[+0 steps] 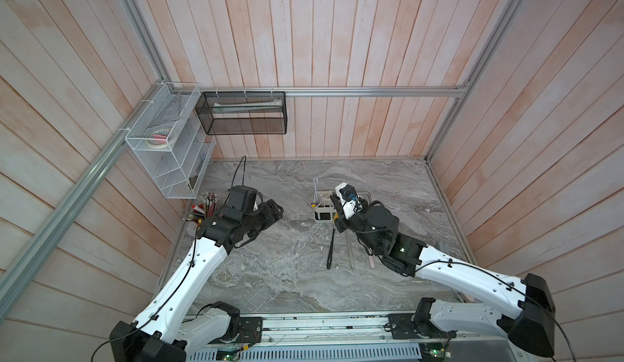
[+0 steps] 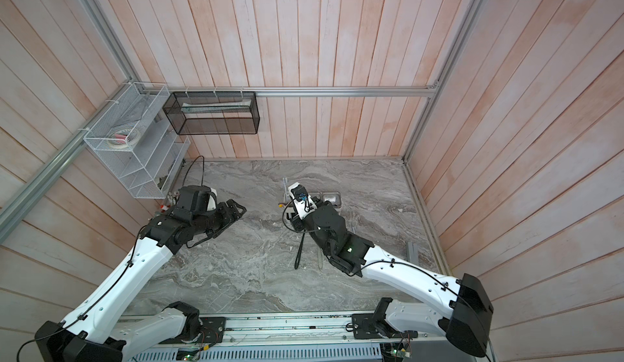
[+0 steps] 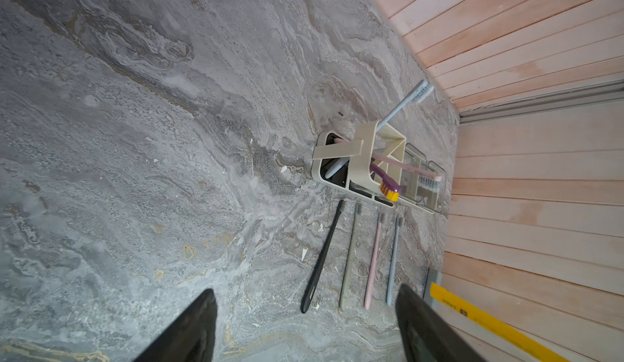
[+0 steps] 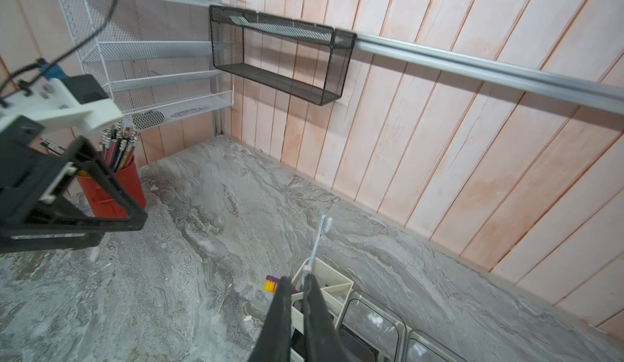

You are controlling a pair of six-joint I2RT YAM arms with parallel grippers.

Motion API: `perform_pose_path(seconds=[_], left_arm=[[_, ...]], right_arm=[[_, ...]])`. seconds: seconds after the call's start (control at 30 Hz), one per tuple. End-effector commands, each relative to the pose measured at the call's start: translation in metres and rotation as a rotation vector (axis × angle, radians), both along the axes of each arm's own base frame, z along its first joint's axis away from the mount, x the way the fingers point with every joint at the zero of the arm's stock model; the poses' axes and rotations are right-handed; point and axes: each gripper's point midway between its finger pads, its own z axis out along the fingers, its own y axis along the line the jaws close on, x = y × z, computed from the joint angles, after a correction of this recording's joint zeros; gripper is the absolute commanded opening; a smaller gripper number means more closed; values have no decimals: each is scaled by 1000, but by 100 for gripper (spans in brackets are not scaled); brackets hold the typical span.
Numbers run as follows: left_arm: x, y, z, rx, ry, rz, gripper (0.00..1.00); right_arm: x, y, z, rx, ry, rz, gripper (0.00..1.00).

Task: Place the toothbrush into the toothbrush holder
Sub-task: Place the toothbrush in the toothbrush holder.

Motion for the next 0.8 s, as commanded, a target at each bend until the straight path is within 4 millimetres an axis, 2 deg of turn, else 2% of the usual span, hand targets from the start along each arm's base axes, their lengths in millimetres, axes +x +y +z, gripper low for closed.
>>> perform_pose_path(seconds=[0.0, 0.17, 0.37, 0.57, 0.77], left_arm=[[-3, 11, -8, 65, -32, 1, 84], [-9, 22, -12, 104, -66, 21, 85], [-13, 24, -23, 116, -68, 14, 85], [-17, 26, -27, 118, -70, 16, 85], [-19, 29, -30, 132, -73, 17, 85]], right_arm=[[22, 3, 14, 97, 17, 44, 0], [66, -5, 2, 99, 37, -3, 0], [113, 0, -8, 105, 73, -23, 0], [146, 12, -22, 85, 104, -32, 0], [163, 25, -40, 64, 125, -27, 0]])
